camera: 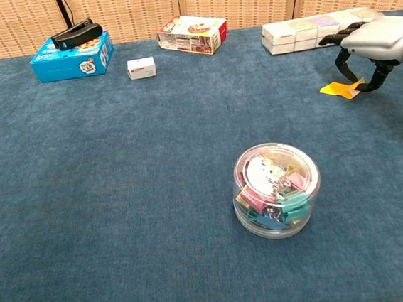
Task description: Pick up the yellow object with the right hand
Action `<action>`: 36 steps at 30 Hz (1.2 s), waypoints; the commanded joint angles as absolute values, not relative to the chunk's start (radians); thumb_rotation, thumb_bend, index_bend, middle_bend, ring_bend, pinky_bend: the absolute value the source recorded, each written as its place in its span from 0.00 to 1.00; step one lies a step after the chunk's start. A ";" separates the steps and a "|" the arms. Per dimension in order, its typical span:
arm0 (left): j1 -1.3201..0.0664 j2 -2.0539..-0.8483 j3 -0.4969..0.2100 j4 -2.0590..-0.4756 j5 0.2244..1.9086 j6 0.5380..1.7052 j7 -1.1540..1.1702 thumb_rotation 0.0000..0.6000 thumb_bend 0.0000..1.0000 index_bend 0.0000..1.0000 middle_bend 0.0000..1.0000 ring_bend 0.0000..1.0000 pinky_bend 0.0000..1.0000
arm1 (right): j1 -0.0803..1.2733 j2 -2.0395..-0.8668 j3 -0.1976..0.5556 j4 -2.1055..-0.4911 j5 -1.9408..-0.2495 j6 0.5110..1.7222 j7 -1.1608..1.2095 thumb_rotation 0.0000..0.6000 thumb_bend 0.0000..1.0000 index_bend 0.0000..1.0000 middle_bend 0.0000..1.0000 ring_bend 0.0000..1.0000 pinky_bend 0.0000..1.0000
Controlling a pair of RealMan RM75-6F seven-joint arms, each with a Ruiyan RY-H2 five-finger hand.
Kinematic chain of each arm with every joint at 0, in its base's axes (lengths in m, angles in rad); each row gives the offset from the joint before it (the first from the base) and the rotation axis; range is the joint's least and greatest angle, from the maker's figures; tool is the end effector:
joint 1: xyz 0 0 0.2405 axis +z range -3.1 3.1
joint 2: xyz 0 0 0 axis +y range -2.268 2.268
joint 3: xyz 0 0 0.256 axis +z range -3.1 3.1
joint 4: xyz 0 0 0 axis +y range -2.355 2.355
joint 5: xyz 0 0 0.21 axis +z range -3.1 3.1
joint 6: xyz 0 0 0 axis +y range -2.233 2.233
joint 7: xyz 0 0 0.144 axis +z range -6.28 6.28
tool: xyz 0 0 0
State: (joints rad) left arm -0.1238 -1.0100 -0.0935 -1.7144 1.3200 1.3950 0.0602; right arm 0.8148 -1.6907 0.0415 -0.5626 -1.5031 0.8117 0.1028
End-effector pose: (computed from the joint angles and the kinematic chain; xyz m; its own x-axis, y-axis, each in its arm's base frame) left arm -0.3147 0.1993 0.1876 0.4270 0.0398 0.9034 0.8956 0.1193 -0.4285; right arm -0.2618 -0.4390 0.0248 0.7936 -0.1121 0.5980 -0.5906 -0.3777 0.7131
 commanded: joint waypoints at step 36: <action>-0.124 -0.989 -0.078 -1.688 1.347 1.371 -0.015 1.00 0.00 0.00 0.00 0.00 0.00 | 0.847 -1.610 0.220 -0.834 -1.456 1.191 -0.003 1.00 0.42 0.61 0.00 0.00 0.00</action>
State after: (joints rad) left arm -0.1244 -0.9898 -0.0795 -1.6875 1.3457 1.3704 -0.0138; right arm 0.8848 -1.6542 0.2231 -0.7862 -1.4460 1.1469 0.0009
